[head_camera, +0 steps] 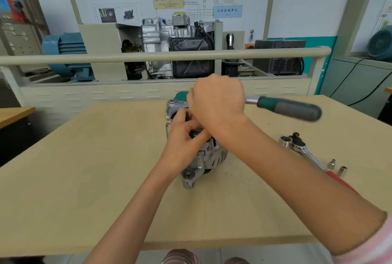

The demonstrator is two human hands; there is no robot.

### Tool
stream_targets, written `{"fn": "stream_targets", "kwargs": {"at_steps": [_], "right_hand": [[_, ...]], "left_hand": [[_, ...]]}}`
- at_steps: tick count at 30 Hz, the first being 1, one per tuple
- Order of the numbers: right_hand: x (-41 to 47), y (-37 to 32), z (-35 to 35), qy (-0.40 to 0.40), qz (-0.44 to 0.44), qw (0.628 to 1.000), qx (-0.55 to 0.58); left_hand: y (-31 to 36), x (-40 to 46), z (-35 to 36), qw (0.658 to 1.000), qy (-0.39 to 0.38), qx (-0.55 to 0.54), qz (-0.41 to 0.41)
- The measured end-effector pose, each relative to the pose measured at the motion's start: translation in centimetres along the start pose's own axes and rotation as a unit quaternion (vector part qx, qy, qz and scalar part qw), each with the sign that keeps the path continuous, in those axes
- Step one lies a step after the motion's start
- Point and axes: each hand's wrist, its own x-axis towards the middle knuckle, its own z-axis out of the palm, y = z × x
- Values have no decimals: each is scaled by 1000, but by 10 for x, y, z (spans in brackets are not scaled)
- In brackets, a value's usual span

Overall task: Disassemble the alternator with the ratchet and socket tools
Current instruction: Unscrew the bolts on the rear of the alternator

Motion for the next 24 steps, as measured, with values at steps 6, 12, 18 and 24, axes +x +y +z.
{"fn": "stream_targets", "kwargs": {"at_steps": [6,12,18,24], "right_hand": [[1,19,1,2,-136,970,203],[6,14,2,-32,-104,974,198],[8,18,8,-62,25,998,-1],[4,31,11,-28,-48,994,90]], "left_hand": [[3,-3,-3,1000,-24,16,-3],[2,0,-11,999,-41,6,-13],[1,1,6,998,28,54,-12],[0,3,-3,998,-11,69,6]]}}
